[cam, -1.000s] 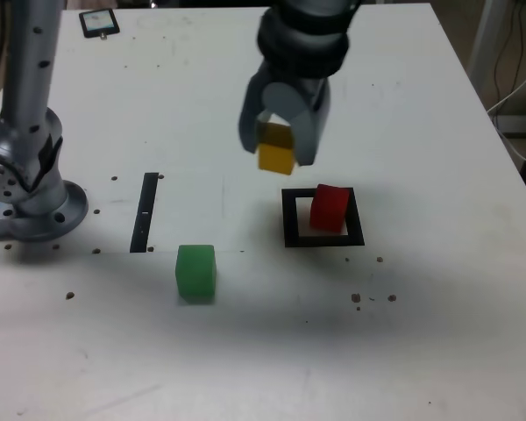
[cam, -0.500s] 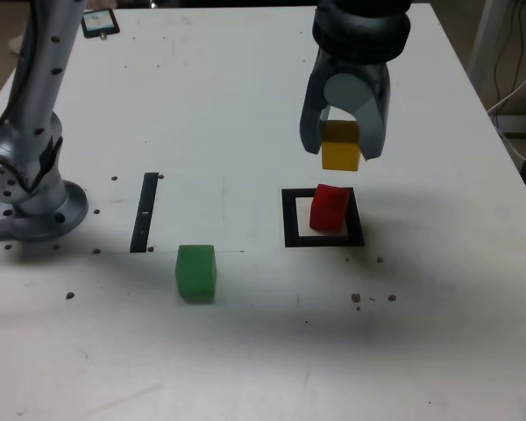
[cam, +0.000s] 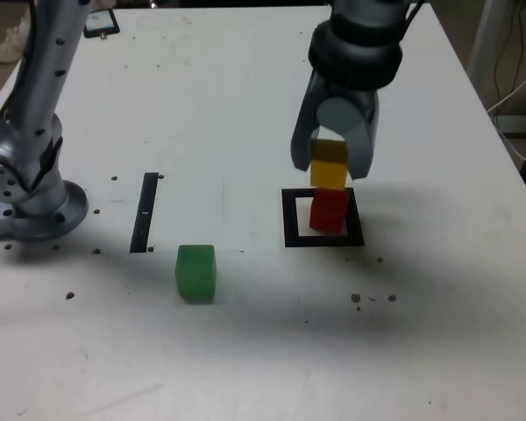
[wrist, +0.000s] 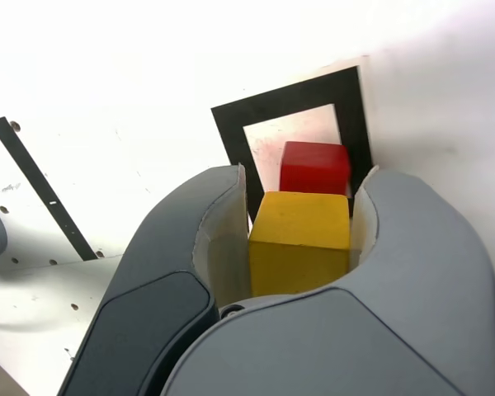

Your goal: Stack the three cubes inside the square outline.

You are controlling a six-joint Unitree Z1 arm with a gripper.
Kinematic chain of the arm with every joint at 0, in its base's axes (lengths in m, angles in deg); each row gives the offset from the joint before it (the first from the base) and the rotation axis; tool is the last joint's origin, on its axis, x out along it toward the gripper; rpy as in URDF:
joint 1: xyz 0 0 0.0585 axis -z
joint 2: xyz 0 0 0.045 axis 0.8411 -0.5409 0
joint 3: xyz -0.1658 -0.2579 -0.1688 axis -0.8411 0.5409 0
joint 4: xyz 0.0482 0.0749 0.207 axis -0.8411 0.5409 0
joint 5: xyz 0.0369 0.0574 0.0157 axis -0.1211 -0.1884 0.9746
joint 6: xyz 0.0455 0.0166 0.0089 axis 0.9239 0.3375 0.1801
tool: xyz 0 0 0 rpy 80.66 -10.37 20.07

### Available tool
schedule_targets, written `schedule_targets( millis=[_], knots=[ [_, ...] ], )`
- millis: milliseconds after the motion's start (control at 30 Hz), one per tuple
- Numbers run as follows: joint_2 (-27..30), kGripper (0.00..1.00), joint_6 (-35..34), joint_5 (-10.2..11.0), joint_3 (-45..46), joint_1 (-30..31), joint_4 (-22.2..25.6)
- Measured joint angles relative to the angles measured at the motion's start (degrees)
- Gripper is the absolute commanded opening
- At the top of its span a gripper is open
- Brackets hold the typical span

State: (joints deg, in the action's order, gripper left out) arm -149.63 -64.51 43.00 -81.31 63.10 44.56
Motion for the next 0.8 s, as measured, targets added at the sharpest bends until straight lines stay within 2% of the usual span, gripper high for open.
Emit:
schedule_targets(
  millis=[267, 400, 567, 800],
  knots=[
    [-0.49, 0.26, 0.00, -0.44, 3.35, 0.00, -2.91],
    [-0.58, 0.34, 0.00, -0.02, 3.96, 0.00, -2.98],
    [-1.08, 0.55, 0.01, 0.33, 4.01, 0.00, -3.04],
    [-1.11, 0.90, 0.89, 0.42, 3.98, 0.00, -3.41]
  ],
)
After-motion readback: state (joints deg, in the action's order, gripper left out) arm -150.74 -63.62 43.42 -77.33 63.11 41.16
